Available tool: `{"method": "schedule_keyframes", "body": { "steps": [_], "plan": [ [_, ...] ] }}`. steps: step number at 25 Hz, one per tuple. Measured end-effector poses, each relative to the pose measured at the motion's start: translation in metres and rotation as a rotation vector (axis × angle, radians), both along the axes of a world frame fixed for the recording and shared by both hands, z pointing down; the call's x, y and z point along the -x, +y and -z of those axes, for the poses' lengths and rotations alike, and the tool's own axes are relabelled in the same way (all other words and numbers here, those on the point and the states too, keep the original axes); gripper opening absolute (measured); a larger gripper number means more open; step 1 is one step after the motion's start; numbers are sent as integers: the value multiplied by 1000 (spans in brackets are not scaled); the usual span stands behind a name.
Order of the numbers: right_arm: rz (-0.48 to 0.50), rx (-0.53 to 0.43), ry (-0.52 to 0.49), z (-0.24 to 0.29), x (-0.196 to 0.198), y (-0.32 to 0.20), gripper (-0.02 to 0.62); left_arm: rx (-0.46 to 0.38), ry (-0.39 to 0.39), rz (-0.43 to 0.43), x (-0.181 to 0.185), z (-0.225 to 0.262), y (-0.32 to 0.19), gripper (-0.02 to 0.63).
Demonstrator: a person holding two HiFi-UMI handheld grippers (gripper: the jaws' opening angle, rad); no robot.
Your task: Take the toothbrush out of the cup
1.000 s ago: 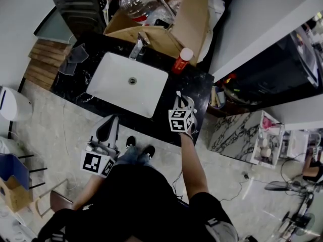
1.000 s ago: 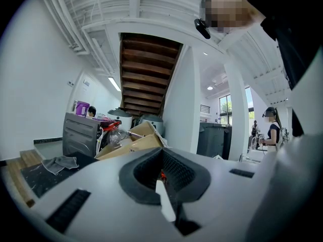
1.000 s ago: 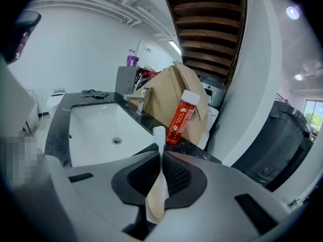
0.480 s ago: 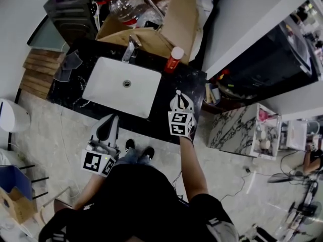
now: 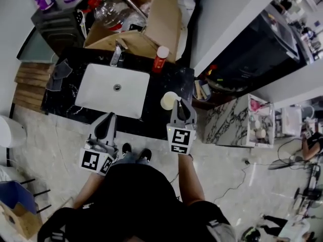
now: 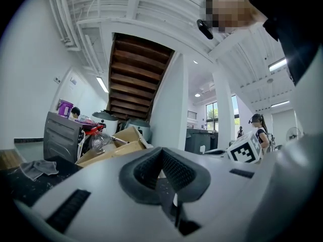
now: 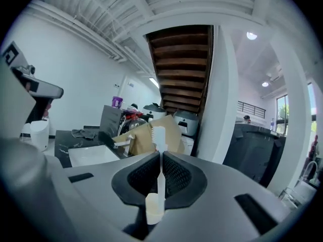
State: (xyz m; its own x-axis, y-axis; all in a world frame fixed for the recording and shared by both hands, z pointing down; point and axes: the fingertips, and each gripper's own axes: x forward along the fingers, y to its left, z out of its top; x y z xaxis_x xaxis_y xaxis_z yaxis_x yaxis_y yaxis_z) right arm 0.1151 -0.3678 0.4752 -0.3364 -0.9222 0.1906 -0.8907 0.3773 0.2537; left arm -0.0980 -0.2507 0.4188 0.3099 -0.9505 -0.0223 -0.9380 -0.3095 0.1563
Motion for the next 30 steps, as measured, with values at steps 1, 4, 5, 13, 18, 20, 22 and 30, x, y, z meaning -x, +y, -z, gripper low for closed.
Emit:
{"method": "schedule_keyframes", "body": {
  "steps": [1, 4, 5, 13, 18, 20, 22, 30],
  "plan": [
    [-4, -14, -10, 8, -3, 6, 34, -3, 0, -8, -1, 1, -1, 3],
    [-20, -40, -62, 30, -12, 26, 34, -10, 1, -31, -6, 2, -2, 4],
    [-27, -49, -77, 36, -16, 32, 34, -12, 2, -36, -7, 3, -2, 3],
    [-75, -85, -177, 68, -34, 84, 34, -26, 3, -77, -15, 8, -3, 4],
    [-101, -122, -213, 76, -40, 100, 34, -35, 3, -92, -16, 10, -4, 4],
    [-112, -130, -220, 76, -42, 102, 34, -38, 1, -98, -16, 11, -4, 3],
    [-117, -133, -224, 76, -42, 104, 32, -42, -3, -102, -17, 12, -3, 4],
    [-119, -133, -240, 74, -45, 108, 32, -47, -9, -101, -19, 12, -2, 3]
  ]
}}
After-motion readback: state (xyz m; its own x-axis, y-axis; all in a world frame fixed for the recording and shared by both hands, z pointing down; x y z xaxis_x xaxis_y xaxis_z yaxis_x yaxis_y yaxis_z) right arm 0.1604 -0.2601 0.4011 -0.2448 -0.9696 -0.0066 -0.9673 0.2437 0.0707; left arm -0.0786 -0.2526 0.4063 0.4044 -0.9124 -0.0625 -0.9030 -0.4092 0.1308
